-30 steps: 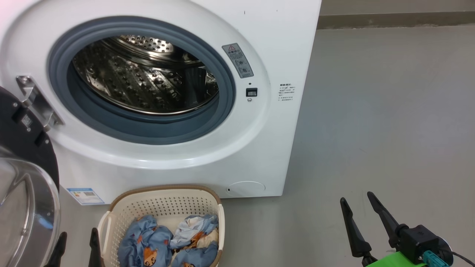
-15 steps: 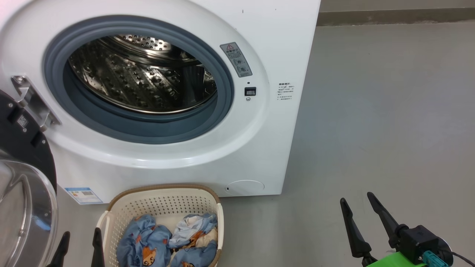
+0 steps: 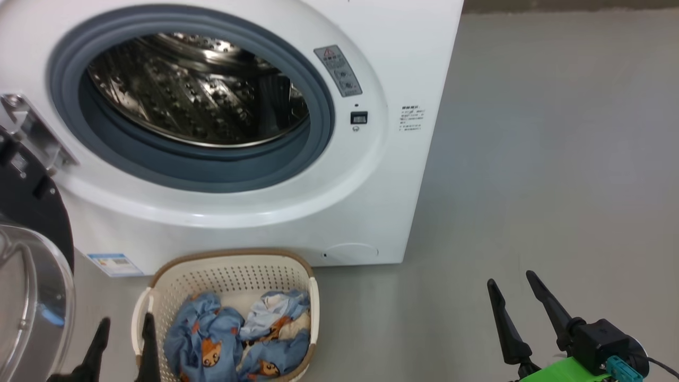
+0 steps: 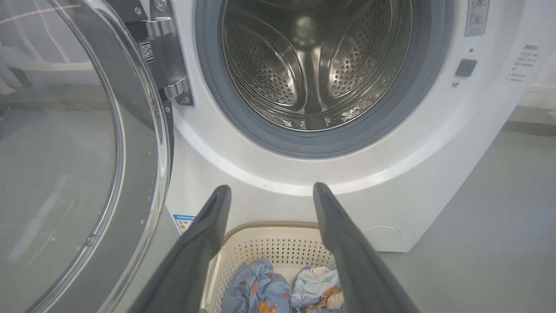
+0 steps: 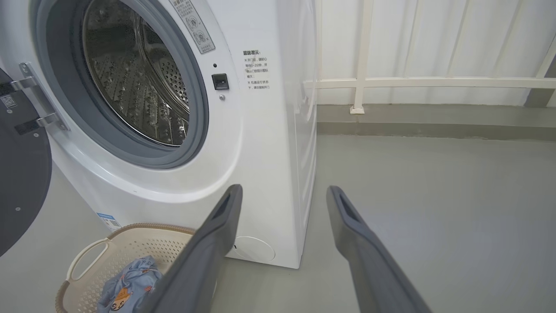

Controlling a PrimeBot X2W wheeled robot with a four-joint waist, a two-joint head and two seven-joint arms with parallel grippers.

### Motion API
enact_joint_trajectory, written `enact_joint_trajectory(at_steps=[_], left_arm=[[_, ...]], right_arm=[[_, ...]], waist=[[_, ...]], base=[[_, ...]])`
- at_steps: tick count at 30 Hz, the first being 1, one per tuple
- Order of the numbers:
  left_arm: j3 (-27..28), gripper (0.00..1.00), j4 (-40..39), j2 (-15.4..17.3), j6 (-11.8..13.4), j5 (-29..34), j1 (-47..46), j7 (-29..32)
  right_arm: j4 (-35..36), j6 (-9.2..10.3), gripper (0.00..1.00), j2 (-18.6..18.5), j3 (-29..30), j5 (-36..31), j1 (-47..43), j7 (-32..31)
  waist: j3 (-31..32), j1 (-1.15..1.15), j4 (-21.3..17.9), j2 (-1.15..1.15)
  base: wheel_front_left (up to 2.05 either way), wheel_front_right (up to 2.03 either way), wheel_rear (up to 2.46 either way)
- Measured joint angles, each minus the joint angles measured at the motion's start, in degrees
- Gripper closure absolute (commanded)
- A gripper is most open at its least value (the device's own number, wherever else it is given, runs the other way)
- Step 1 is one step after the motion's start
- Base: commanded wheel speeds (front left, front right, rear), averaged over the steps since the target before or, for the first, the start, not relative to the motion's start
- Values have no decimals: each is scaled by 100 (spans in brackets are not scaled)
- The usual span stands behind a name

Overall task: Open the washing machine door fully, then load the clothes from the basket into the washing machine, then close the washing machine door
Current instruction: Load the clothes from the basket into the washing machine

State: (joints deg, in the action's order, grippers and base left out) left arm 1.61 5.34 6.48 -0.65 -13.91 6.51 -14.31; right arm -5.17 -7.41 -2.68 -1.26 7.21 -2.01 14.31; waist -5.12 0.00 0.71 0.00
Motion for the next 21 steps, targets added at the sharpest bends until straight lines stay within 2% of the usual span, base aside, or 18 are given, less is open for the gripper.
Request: enact_joint_trajectory(at_steps=[7, 13, 21], left_arm=[[-92, 0, 160, -12, -73, 0, -443, -8], [-131, 0, 452, -11, -229, -7, -944, -9], [-269, 0, 1382, 166, -447, -73, -1968, -15]], right_arm=[[55, 0, 0, -1, 4, 1, 241, 0], [116, 0, 0, -3, -5, 0, 478, 1], [226, 1, 0, -9, -131, -1, 873, 1]], waist=[[-424, 0, 18, 0], [-904, 0, 9, 0], [-1709, 0, -35, 0]], base=[[0, 0, 0], [0, 0, 0], [0, 0, 0]])
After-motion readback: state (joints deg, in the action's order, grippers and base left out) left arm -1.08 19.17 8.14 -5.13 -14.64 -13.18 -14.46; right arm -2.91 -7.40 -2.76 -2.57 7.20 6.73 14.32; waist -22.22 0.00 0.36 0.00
